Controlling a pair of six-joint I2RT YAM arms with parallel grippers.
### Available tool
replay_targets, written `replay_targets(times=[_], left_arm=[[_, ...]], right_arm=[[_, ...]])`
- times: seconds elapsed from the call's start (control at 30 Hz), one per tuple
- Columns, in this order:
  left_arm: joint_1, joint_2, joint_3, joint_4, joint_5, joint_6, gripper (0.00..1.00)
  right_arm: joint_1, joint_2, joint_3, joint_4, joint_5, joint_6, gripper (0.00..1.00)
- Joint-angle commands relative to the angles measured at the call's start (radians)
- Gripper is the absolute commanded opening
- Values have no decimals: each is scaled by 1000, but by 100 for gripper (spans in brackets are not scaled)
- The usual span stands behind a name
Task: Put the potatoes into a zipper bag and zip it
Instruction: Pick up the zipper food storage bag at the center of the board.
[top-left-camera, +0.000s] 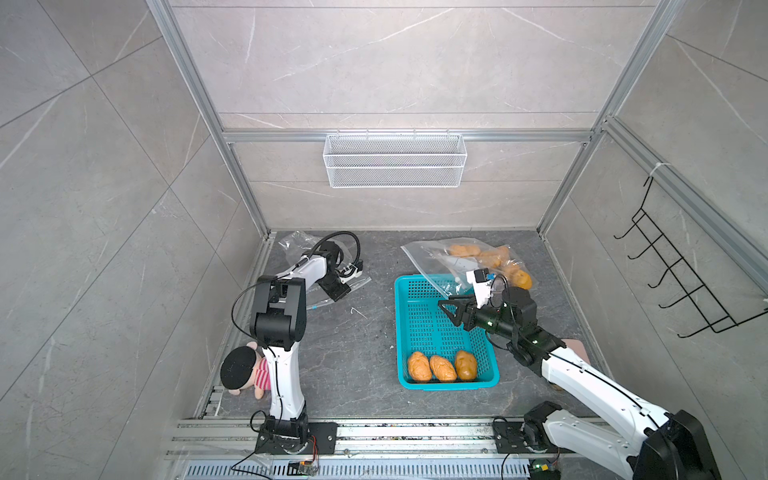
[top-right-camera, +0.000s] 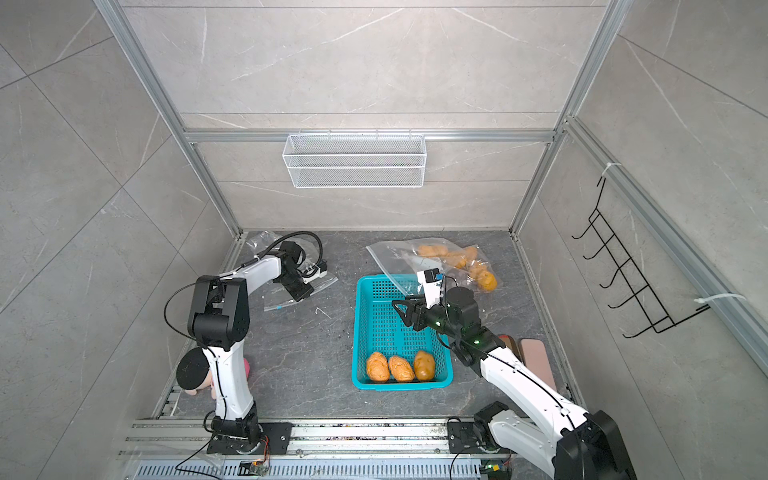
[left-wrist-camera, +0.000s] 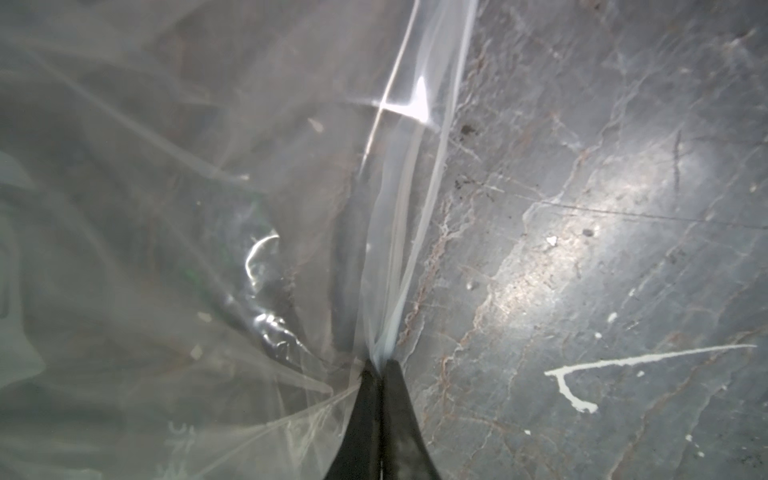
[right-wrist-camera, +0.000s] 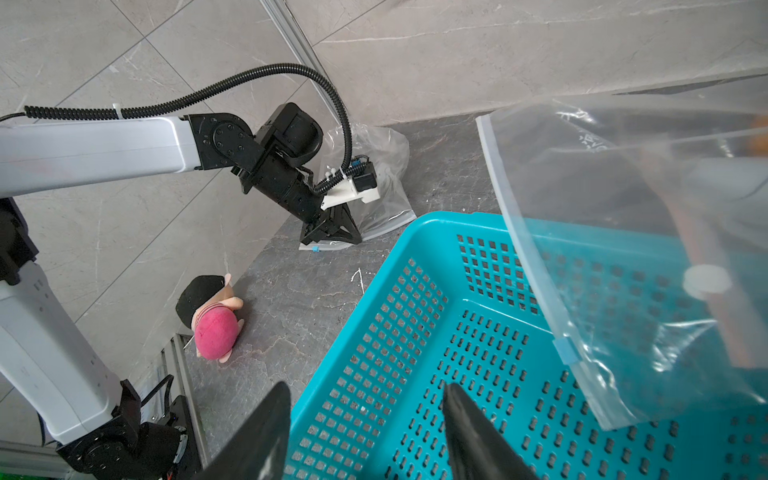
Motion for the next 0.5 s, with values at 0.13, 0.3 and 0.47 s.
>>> replay_targets(times=[0.13,0.3,0.47], left_arm=[[7,-10,0,-43,42,-52,0],[16,-63,1,-37,55,-130,0],[19,-100,25,-77,73,-210,0]], right_arm=[[5,-1,21,-16,7,-10,59],[5,5,23,-14,-4,-3,59],[6,1,23,-16,-1,-5,59]])
